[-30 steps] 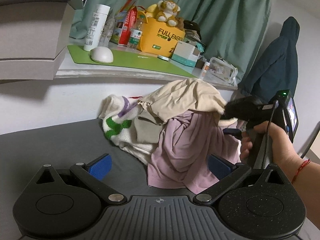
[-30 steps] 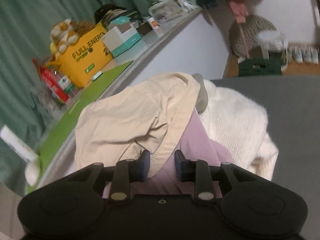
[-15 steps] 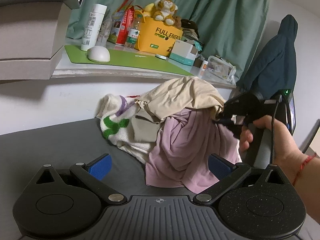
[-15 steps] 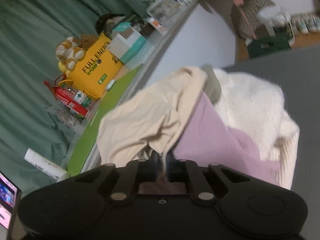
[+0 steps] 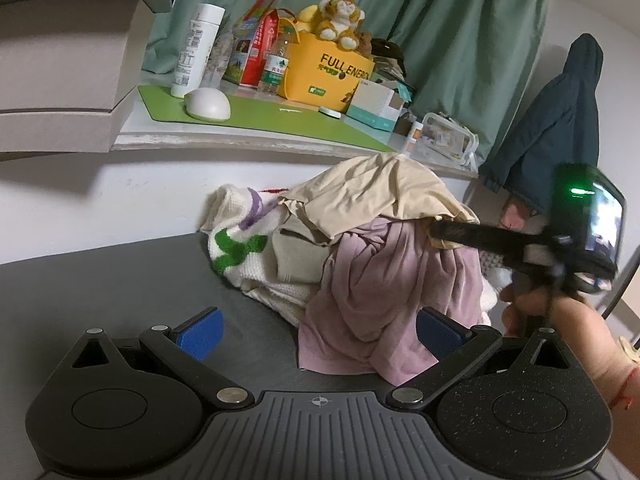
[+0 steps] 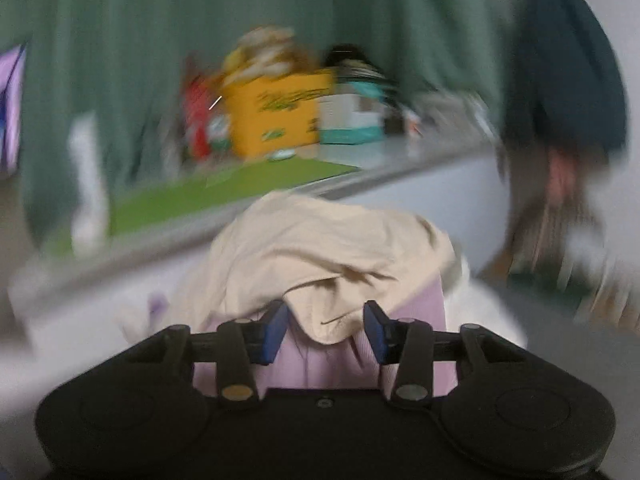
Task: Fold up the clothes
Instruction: 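Lift the beige garment out of the pile with the right gripper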
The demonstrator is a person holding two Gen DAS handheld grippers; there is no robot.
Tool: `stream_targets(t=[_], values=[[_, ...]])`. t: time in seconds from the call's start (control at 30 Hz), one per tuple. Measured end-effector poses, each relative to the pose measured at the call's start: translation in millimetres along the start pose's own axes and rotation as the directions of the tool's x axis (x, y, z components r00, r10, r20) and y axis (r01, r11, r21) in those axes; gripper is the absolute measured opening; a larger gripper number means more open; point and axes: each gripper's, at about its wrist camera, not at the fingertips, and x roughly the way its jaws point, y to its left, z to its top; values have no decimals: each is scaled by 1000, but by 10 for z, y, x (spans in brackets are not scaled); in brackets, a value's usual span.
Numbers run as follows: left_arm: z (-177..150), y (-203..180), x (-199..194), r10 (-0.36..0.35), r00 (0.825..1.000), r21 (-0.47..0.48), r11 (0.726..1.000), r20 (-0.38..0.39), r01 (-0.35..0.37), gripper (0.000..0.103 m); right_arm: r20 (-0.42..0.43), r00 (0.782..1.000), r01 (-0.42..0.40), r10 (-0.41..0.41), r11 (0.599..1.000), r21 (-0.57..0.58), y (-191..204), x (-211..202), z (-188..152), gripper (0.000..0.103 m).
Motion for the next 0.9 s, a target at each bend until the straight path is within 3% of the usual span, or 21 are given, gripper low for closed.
stream_targets(t=[0.07,0.13,0.17,0.23,0.37,0.43,0.5,0.63,0.73,0.9], values=[[-2,0,4,1,1000,1,1000,0,-1,103,-22,999,43,-46,991,-126,162,94,28,32],[-5,0,8,2,1000,2,1000,-1,-2,103,-51,995,76,-89,975,-209,271,215,43,22],[-6,0,10,3,1000,3,1000,-1,-3,103,-66,991,100,-117,971,-219,291,271,50,4],[-8,0,14,4,1000,4,1000,-1,-4,103,-67,986,137,-151,975,-177,256,314,93,2],[-7,5,21,5,1000,3,1000,-3,-5,103,45,963,268,-266,962,-57,81,56,57,2],[-4,11,14,-2,1000,3,1000,-4,2,103,83,954,291,-290,957,-9,-33,-105,73,2],[0,12,-2,-10,1000,6,1000,0,10,103,128,942,312,-311,950,12,-134,-370,79,2],[9,-39,-99,-37,999,30,999,26,36,103,226,897,394,-381,919,-16,-335,-924,202,2],[17,-111,-212,-74,996,58,996,40,72,103,263,888,385,-377,923,22,-540,-1482,272,2],[-15,-322,-434,-199,980,150,969,19,194,103,313,871,379,-378,923,59,-711,-2531,186,2]])
